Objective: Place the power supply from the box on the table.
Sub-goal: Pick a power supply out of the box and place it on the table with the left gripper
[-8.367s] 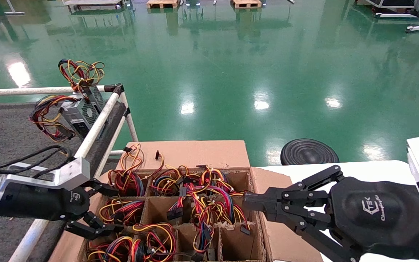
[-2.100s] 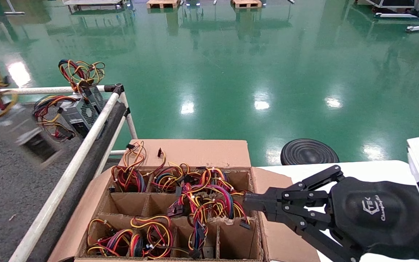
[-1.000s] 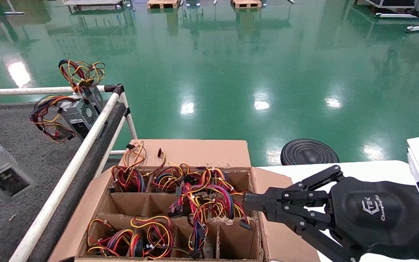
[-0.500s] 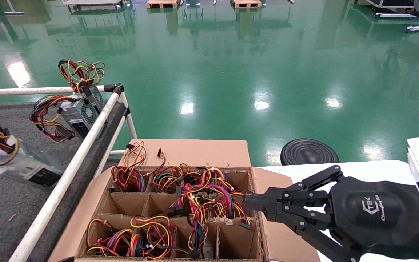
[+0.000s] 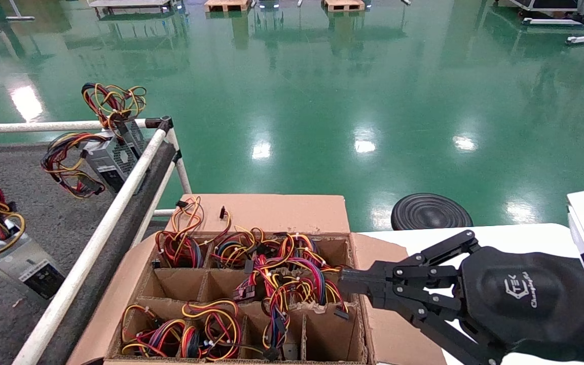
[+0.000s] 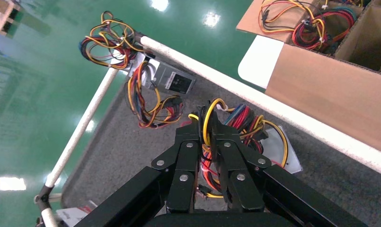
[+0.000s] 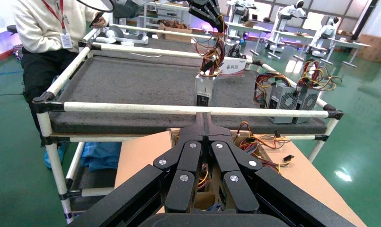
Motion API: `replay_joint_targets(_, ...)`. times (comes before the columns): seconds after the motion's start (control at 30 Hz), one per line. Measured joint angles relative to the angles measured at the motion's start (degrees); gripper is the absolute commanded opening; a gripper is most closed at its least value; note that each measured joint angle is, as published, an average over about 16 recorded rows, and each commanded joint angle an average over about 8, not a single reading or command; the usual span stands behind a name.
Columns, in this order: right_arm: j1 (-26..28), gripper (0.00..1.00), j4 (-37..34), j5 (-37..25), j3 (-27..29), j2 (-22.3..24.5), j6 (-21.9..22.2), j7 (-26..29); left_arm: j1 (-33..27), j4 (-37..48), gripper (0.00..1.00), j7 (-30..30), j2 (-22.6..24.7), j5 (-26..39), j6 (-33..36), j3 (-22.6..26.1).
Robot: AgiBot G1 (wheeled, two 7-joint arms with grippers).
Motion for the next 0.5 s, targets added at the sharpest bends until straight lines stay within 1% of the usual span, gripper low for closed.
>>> replay_joint_targets(0.43, 0.00, 0.00, 0.00, 0.00, 0.00, 0.00, 0.00, 0.00, 2.29, 1.34, 0.00, 0.77, -0.20, -2.54, 0.32, 0.34)
replay_joint_targets(0.5, 0.00, 0.00, 0.00, 0.00, 0.00, 0.00, 0.00, 0.00, 2.68, 1.51, 0.07, 0.85, -0.30, -2.98, 0.37, 0.38)
